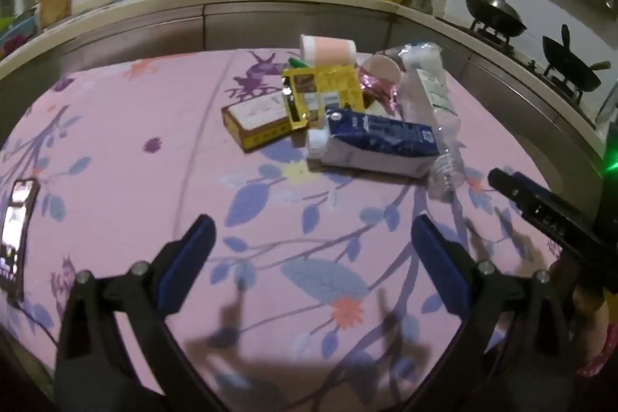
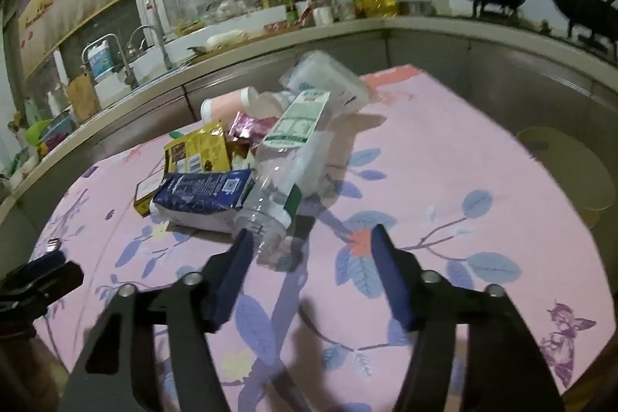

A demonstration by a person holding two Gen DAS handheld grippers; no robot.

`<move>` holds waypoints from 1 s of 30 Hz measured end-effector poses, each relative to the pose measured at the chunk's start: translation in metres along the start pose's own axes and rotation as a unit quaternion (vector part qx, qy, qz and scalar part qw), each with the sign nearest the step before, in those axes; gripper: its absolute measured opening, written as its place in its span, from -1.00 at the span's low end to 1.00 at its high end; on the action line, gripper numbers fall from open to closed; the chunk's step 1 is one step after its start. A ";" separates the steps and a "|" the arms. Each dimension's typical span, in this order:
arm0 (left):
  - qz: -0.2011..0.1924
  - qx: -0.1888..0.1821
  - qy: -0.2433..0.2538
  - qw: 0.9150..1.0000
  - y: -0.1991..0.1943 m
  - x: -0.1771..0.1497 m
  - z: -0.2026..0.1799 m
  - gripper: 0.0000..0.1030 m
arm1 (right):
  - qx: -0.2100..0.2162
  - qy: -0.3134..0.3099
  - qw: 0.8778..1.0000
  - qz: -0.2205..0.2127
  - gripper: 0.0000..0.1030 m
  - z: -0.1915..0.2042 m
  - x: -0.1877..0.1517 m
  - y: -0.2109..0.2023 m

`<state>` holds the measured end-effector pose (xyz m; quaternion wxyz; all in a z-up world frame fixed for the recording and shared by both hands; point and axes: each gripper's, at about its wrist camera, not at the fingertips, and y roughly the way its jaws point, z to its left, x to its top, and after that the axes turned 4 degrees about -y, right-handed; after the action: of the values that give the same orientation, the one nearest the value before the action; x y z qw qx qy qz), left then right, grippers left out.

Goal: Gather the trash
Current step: 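Grasp the clear water bottle with the right tool while the left tool grasps the blue milk carton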

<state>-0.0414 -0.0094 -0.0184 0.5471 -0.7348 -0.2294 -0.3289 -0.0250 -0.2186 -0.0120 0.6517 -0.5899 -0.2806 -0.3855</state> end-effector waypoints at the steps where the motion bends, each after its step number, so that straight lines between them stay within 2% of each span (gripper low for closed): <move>1: -0.001 -0.005 0.016 1.000 0.001 0.005 0.000 0.89 | 0.013 0.008 1.000 0.011 0.08 -0.002 0.001 0.004; 3: -0.011 -0.008 0.069 0.997 0.008 0.021 -0.007 0.89 | 0.024 0.014 0.999 0.021 0.08 -0.004 0.003 0.009; 5: -0.039 0.004 0.122 0.992 0.015 0.028 -0.012 0.89 | 0.029 0.012 0.999 0.027 0.08 -0.002 0.007 0.013; 6: -0.054 0.011 0.163 0.985 0.025 0.032 -0.013 0.89 | 0.034 0.016 0.999 0.030 0.08 -0.003 0.008 0.015; 8: -0.051 0.013 0.203 0.978 0.044 0.039 -0.015 0.89 | 0.051 0.037 0.997 0.042 0.09 -0.006 0.014 0.022; 11: -0.063 -0.008 0.256 0.965 0.059 0.051 -0.025 0.89 | 0.061 0.061 0.995 0.048 0.09 -0.009 0.024 0.030; 17: -0.061 -0.062 0.367 0.926 0.081 0.059 -0.055 0.89 | 0.077 0.102 0.989 0.078 0.09 -0.016 0.062 0.064; 20: -0.044 -0.086 0.437 0.894 0.093 0.051 -0.076 0.89 | 0.083 0.108 0.987 0.091 0.19 -0.012 0.078 0.078; 22: -0.041 -0.086 0.468 0.878 0.100 0.044 -0.087 0.89 | 0.068 0.094 0.988 0.097 0.35 -0.005 0.085 0.087; 23: -0.032 -0.089 0.477 0.874 0.105 0.042 -0.091 0.89 | 0.065 0.086 0.989 0.100 0.38 -0.001 0.087 0.092; 25: -0.011 -0.096 0.479 0.872 0.111 0.039 -0.091 0.70 | 0.043 0.055 0.991 0.114 0.43 0.007 0.086 0.103; 26: 0.002 -0.094 0.481 0.872 0.115 0.037 -0.091 0.53 | 0.037 0.049 0.990 0.123 0.43 0.008 0.083 0.107; 27: -0.003 -0.085 0.482 0.872 0.116 0.037 -0.091 0.43 | 0.037 0.054 0.989 0.130 0.43 0.005 0.079 0.109; 28: -0.009 -0.080 0.480 0.873 0.116 0.036 -0.090 0.37 | 0.037 0.063 0.989 0.128 0.43 -0.001 0.075 0.106; 30: -0.002 -0.088 0.463 0.882 0.111 0.042 -0.085 0.22 | 0.034 0.070 0.990 0.115 0.43 -0.011 0.068 0.095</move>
<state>0.0442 -0.1247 -0.0440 0.5232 -0.5433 0.0786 -0.6518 0.0901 -0.2409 -0.0102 0.7294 -0.5672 -0.1780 -0.3385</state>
